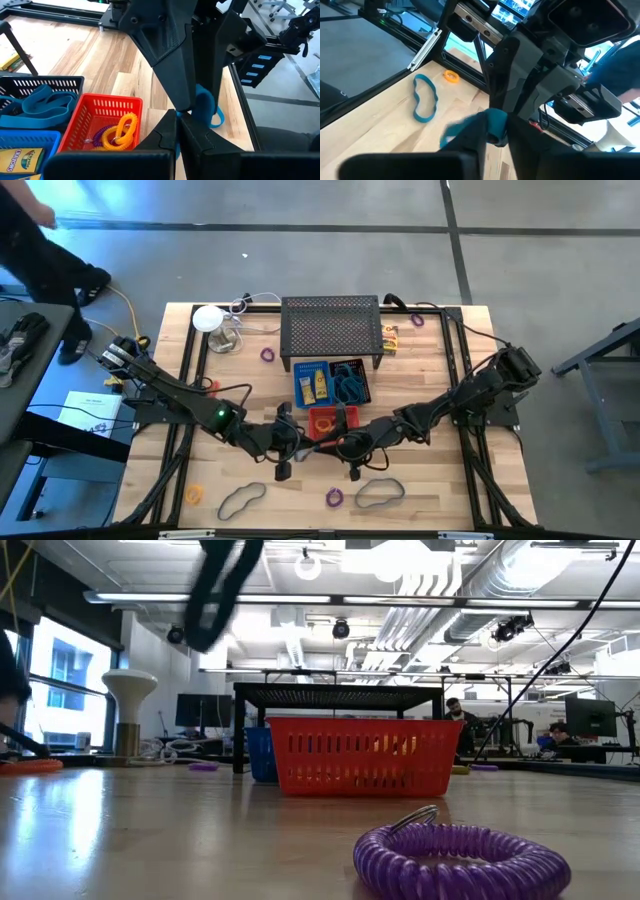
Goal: Pick & Place Office Desk Supplies
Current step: Put the blue rubber band into the black bin
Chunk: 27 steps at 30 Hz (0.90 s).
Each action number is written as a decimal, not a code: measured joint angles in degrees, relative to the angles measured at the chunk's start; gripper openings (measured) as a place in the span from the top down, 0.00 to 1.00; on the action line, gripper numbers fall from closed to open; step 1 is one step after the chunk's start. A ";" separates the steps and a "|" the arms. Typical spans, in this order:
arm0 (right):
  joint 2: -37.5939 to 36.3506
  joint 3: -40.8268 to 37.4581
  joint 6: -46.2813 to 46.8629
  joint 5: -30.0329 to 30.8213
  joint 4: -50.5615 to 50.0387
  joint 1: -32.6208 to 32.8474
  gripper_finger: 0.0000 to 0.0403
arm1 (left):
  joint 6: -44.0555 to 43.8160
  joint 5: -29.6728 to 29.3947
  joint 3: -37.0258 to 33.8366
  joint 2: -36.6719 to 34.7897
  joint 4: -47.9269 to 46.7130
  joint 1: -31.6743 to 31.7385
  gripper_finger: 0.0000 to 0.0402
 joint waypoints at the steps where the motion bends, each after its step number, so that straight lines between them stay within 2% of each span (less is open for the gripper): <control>1: -0.01 0.01 0.00 0.04 0.01 -0.01 0.87 | -0.01 0.00 0.00 0.00 0.00 0.00 1.00; 6: -0.02 0.02 -0.04 0.16 -0.06 -0.02 0.98 | 0.03 0.04 0.00 0.00 -0.53 -0.02 1.00; 16: 0.00 -0.10 -0.17 -0.04 -2.20 -0.02 0.99 | 5.23 -1.88 0.02 2.81 -0.42 -0.04 0.99; 24: -0.09 0.00 -0.08 -0.22 -7.70 0.81 0.99 | 6.21 -4.21 -0.11 4.59 -0.22 -0.02 0.80; 27: -0.37 0.02 0.40 4.12 -12.38 2.16 0.99 | 6.21 -6.33 -0.11 4.61 -0.43 -0.73 0.72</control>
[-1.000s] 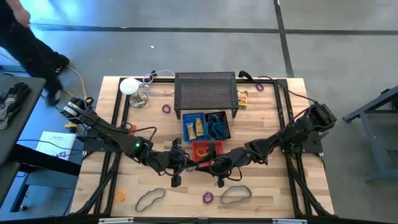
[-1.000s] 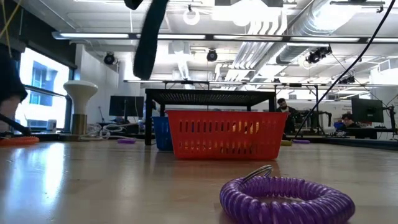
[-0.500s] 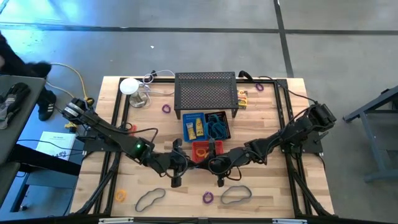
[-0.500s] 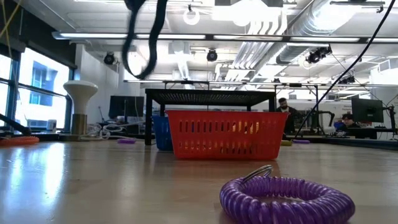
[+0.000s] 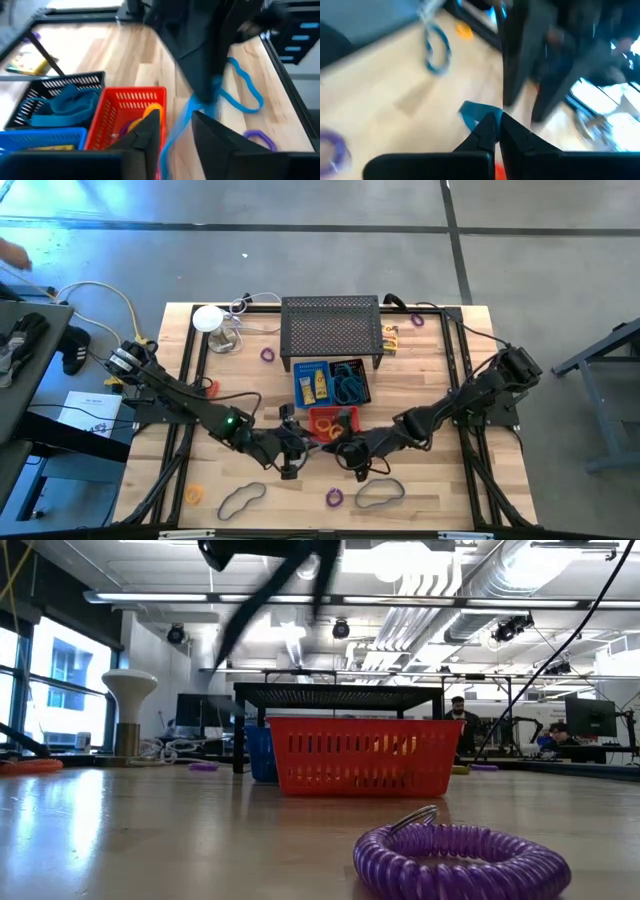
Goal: Pick & Place Office Desk Supplies
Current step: Put the blue rubber band into the black bin
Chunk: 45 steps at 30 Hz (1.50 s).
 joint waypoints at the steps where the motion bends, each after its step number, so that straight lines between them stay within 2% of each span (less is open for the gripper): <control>1: -0.37 -0.02 0.32 2.99 -1.94 0.69 0.99 | 0.02 -0.65 0.02 -0.02 0.08 -0.28 0.70; 8: -5.27 0.00 5.28 21.12 -12.13 5.03 0.99 | 0.02 -1.61 0.02 -0.02 -0.01 -2.09 0.65; 12: -7.97 0.02 9.77 34.50 -18.28 7.32 0.99 | 0.02 -1.61 0.02 -0.02 -0.93 -3.15 0.65; 17: -8.81 0.02 18.42 54.46 -20.60 6.63 0.99 | 0.02 -1.59 0.02 -0.02 -1.16 -4.18 0.65; 19: -8.94 0.04 19.73 58.04 -20.89 5.35 0.99 | 0.02 -1.59 0.02 -0.02 -1.18 -4.25 0.65; 22: -8.74 0.04 22.28 56.77 -21.79 2.72 0.99 | 0.02 -1.59 0.02 -0.02 -1.16 -4.24 0.65; 33: -6.68 0.02 37.98 41.45 -30.47 -9.31 0.99 | 0.00 -1.56 0.02 -0.02 -1.86 -4.17 0.65; 45: -0.68 -0.02 43.52 33.07 -33.50 -14.11 0.99 | -0.18 -1.50 0.04 -0.04 -2.63 -4.17 0.65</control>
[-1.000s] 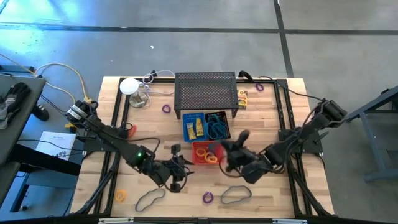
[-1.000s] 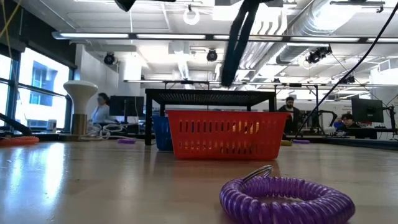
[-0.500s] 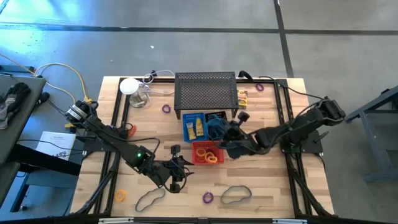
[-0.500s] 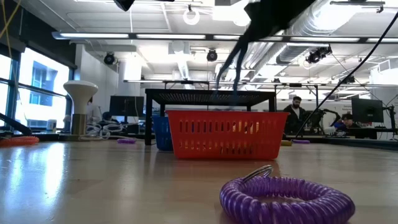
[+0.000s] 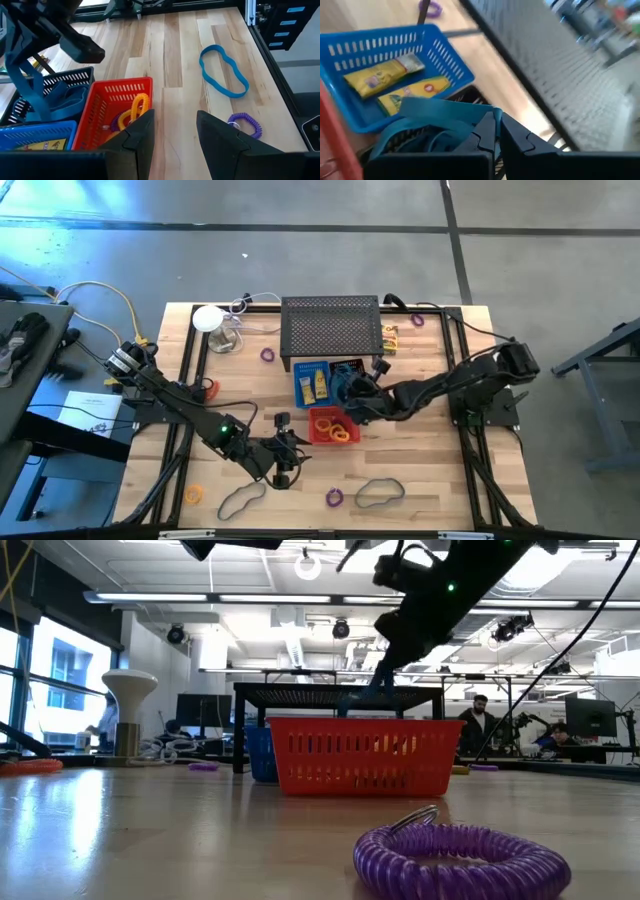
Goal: Pick & Place Office Desk Supplies
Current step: Put the blue rubber band into the black bin
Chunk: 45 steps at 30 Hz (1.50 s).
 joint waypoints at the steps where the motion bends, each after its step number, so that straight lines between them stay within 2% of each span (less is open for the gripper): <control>1: 0.14 0.00 0.99 -1.69 -0.38 -0.62 0.99 | -0.10 0.00 0.00 0.00 -0.10 0.00 0.65; 10: 0.38 0.00 7.94 -20.89 -3.52 -6.19 0.99 | -0.74 0.04 0.02 0.00 -0.46 0.00 0.65; 19: 4.63 0.02 8.59 -28.10 -3.67 -9.50 0.99 | -0.74 0.04 0.02 0.00 -0.74 0.00 0.65; 27: 7.07 0.00 8.31 -27.68 -2.94 -10.15 0.99 | -0.73 0.03 0.02 0.00 -0.74 0.00 0.65; 31: 7.07 0.00 8.81 -27.35 -2.96 -9.98 0.95 | -0.72 0.02 0.02 0.00 -0.70 0.00 0.65; 36: 7.07 0.00 10.20 -26.74 -2.95 -10.15 0.86 | -0.72 0.02 0.02 0.00 -0.70 0.00 0.65; 42: 7.07 0.01 10.33 -17.33 -2.89 -9.96 0.68 | -0.98 0.02 0.02 0.00 -0.70 0.00 0.65; 45: 7.07 0.00 9.67 -16.64 -2.93 -9.95 0.61 | -1.00 0.02 0.02 0.00 -0.70 0.00 0.65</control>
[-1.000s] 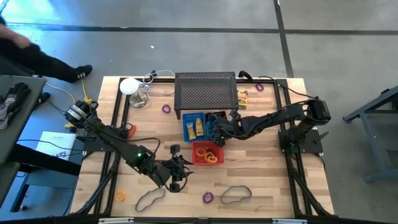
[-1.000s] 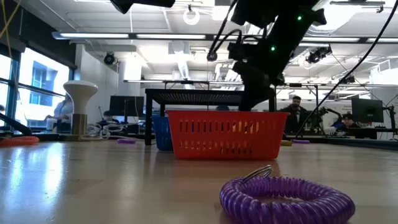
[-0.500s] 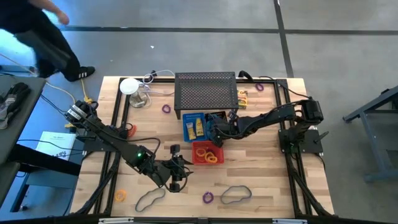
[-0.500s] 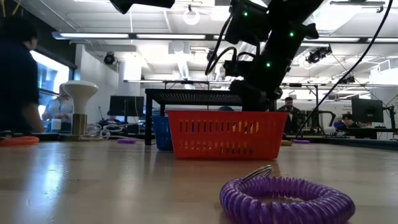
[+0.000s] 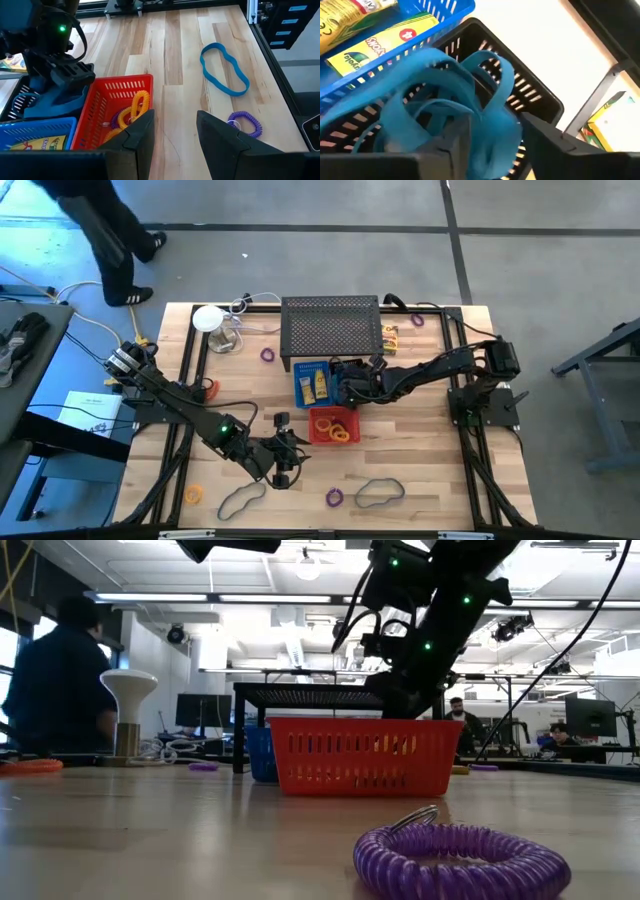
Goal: Pick & Place Office Desk Supplies
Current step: Put the blue rubber band into the black bin, then put the violet spring keychain into the red bin
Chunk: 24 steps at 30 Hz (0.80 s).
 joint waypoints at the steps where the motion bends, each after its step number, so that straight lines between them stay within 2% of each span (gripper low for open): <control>1: -0.01 0.00 -0.08 0.01 -0.02 0.02 0.59 | 0.00 0.00 0.00 0.00 -0.04 0.00 0.65; 10: -2.81 0.02 -1.75 0.95 -0.09 1.28 0.49 | -0.17 0.00 0.00 0.00 -0.81 0.00 0.65; 17: -6.93 0.02 -3.91 2.81 -0.59 4.58 0.49 | -0.17 0.00 0.00 0.00 -1.05 0.00 0.65; 24: -9.88 0.03 -3.81 0.91 -6.25 9.48 0.49 | -0.64 0.52 0.00 0.00 -1.38 0.00 0.65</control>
